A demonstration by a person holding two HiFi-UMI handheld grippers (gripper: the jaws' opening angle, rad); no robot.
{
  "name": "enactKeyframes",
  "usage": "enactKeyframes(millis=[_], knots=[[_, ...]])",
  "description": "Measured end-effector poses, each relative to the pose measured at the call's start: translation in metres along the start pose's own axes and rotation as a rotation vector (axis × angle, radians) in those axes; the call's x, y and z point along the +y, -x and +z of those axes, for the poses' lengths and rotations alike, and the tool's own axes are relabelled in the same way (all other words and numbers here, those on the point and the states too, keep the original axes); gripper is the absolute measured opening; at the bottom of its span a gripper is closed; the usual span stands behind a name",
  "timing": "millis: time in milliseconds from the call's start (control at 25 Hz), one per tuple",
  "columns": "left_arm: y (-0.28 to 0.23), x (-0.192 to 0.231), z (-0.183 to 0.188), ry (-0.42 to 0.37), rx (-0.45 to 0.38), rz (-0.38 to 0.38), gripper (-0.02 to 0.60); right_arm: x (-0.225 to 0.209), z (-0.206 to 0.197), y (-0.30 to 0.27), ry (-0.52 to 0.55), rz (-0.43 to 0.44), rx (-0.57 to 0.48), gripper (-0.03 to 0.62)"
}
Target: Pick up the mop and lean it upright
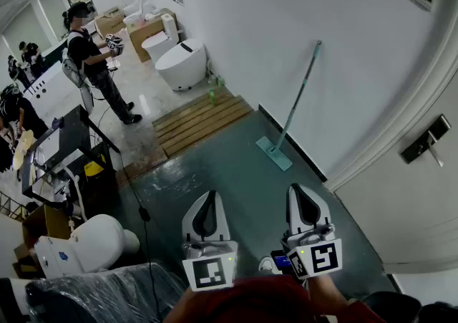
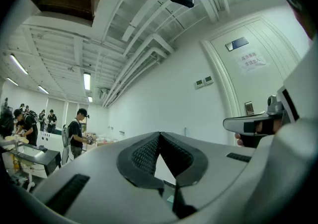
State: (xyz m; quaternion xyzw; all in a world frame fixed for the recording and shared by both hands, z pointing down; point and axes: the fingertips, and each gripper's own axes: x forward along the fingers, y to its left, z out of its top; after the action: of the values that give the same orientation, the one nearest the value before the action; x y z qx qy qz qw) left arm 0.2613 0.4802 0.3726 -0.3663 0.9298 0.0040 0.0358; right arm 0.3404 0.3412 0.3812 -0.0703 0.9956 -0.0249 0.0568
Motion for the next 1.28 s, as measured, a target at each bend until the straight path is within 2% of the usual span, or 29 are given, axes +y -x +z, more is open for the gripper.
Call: enactKeyframes(millis=[480,680,1080,1280], knots=[[0.008,0.014,-0.003,0.011,0.007,0.004,0.014,0.019,-0.001,-0.003,0.005,0.006,0.000,0.017],[0.014,0.028,-0.005,0.018,0.012,-0.012,0.014,0.043,-0.001,-0.005,0.033,0.029,-0.007,0.018],[0.033,0.074,-0.008,0.033,0.020,-0.044,0.014,0.093,-0.006,-0.015,0.011,-0.006,-0.012,0.018],[0.030,0.084,-0.011,0.037,0.025,-0.047,0.014,0.103,-0.011,-0.021,0.008,-0.002,-0.005,0.017]])
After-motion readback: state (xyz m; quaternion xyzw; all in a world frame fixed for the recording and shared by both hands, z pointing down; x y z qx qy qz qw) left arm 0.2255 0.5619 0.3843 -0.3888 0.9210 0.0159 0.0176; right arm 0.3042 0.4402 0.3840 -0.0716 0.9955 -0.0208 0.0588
